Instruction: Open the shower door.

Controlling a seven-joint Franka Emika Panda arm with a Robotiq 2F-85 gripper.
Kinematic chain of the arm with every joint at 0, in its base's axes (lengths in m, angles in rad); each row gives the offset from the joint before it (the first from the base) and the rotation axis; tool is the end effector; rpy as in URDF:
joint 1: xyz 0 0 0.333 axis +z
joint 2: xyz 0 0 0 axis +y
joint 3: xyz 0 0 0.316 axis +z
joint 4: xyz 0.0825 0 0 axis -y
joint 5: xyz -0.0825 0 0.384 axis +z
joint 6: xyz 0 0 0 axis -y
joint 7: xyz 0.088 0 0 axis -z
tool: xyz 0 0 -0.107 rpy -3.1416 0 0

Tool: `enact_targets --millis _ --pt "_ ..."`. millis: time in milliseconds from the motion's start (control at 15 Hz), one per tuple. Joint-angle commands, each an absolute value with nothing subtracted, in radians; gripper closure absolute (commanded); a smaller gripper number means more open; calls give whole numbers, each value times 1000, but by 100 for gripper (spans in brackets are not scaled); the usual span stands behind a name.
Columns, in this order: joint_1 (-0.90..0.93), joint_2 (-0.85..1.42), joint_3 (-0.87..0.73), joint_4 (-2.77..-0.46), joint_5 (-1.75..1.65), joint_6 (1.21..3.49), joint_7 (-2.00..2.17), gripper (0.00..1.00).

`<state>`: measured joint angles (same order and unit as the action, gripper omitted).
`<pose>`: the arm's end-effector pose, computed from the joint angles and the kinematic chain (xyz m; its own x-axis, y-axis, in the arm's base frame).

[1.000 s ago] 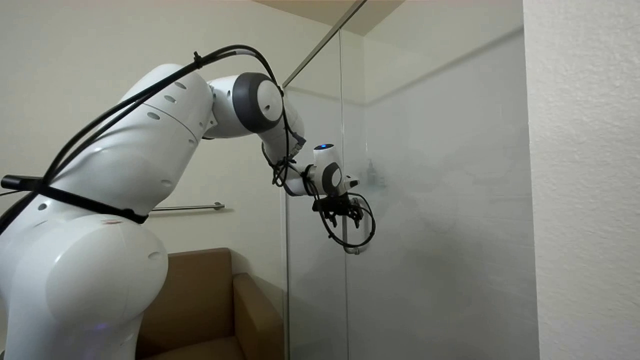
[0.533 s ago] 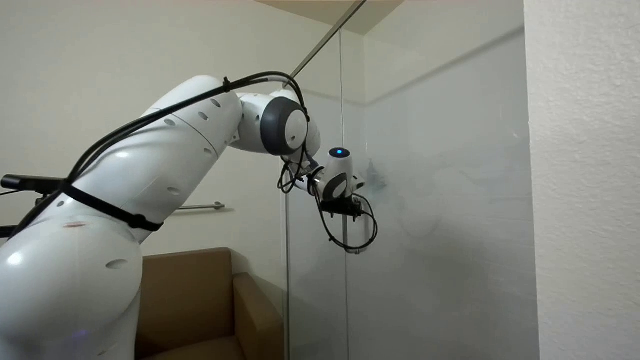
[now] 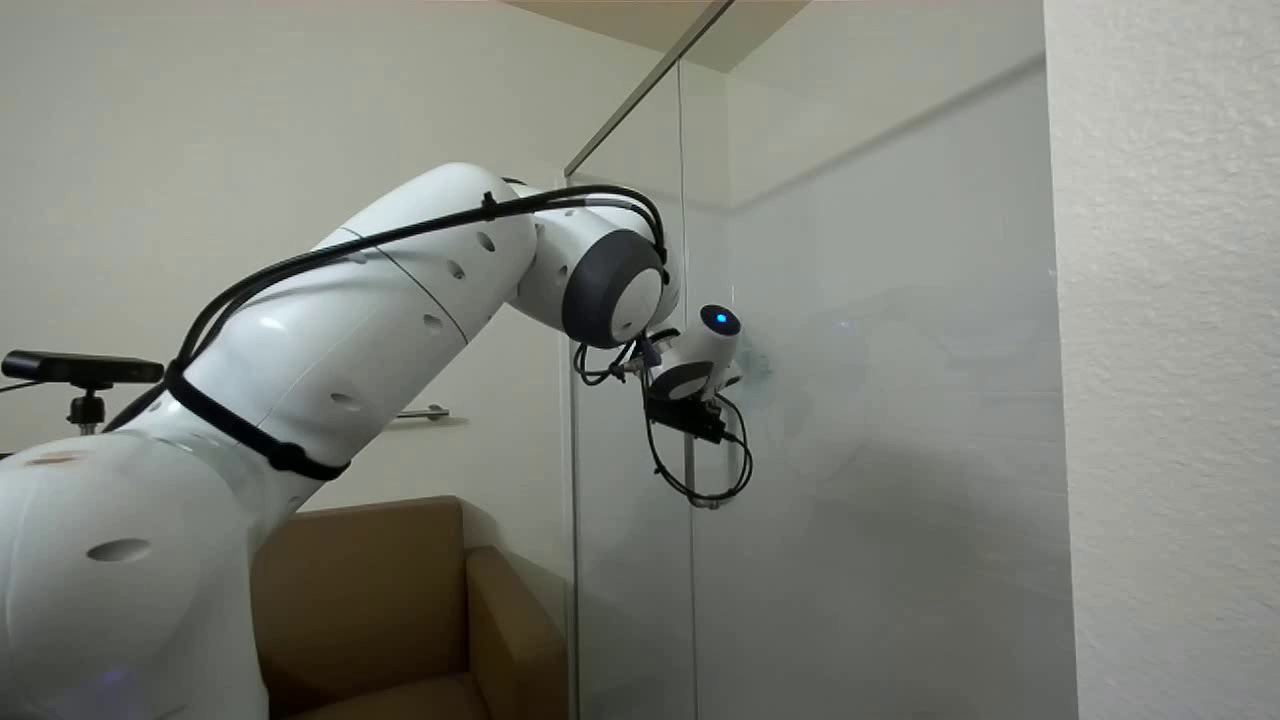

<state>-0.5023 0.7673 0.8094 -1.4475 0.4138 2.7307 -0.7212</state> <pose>0.7593 0.0511 0.4039 0.6696 0.0450 0.7414 0.4688 -0.7998 -0.3748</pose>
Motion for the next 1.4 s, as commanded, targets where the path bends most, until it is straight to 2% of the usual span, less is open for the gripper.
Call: enact_targets --millis 0,733,1333 --pt "-574 819 920 -1444 533 2686 -834 0" --pt "-662 856 1023 -1541 717 2669 -961 0" --pt "-639 791 991 -1604 807 2681 -1007 0"
